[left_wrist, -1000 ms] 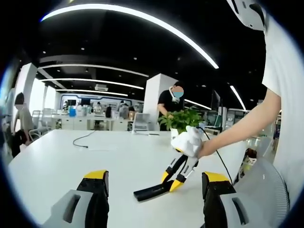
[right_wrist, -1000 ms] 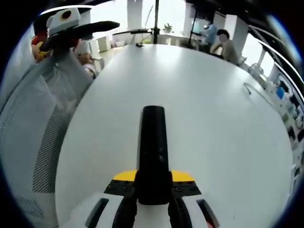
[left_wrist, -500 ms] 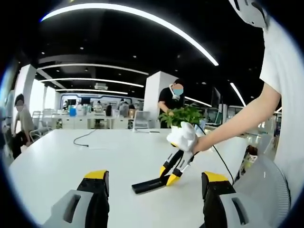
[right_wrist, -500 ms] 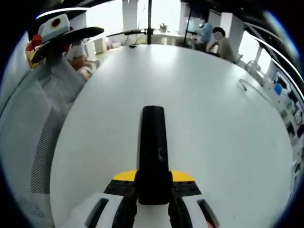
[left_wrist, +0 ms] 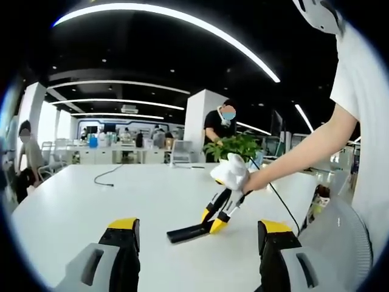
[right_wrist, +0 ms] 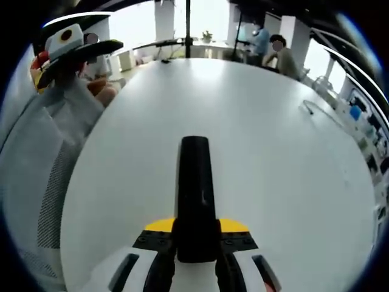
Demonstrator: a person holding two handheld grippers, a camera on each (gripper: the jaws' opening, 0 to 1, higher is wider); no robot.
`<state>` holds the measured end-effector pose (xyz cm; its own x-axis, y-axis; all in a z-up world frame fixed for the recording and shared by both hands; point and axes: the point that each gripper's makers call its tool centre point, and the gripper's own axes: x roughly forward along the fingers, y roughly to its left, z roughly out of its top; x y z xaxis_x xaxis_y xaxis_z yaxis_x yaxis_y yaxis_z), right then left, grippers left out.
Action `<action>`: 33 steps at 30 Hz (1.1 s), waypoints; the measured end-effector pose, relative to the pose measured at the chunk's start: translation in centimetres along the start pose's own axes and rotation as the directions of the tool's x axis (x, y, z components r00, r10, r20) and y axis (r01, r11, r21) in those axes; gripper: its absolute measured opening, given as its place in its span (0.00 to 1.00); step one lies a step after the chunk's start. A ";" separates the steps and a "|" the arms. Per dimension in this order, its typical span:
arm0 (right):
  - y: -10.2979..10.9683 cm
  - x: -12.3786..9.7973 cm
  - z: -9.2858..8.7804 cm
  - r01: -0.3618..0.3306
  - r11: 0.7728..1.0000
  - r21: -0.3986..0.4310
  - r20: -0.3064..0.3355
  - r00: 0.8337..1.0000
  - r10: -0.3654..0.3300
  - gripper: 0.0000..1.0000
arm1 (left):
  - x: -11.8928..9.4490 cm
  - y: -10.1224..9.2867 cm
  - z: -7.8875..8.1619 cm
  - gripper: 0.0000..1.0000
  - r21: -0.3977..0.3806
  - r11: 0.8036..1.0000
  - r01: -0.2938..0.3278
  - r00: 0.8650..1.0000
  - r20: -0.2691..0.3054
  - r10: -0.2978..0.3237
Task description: Press the specified remote control buttons in sequence, fully releasing each button before pressing the next.
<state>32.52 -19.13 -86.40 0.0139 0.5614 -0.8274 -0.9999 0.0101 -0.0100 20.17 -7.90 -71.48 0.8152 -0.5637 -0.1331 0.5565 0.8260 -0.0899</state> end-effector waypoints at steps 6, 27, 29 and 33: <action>0.3 0.0 0.6 0.012 0.993 0.121 0.065 0.998 -0.020 0.29 | 0.0 0.1 0.0 0.83 0.003 1.000 -0.006 1.000 -0.001 0.006; -0.2 -11.2 4.4 0.362 0.775 0.518 0.388 0.708 -0.590 0.99 | 0.0 0.3 0.0 0.83 -0.006 1.000 -0.014 1.000 0.001 0.014; 0.2 -12.5 4.5 0.387 0.750 0.537 0.385 0.678 -0.626 0.99 | 0.0 0.3 0.0 0.83 -0.006 1.000 -0.013 1.000 0.002 0.013; 1.2 -14.3 4.8 0.408 0.720 0.561 0.386 0.641 -0.664 0.99 | 0.0 0.2 0.0 0.83 -0.003 1.000 -0.011 1.000 0.003 0.011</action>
<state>31.18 -23.18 -71.88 0.6735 0.6722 -0.3074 -0.7128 0.7008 -0.0292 20.29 -7.75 -71.46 0.8214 -0.5550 -0.1315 0.5475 0.8318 -0.0911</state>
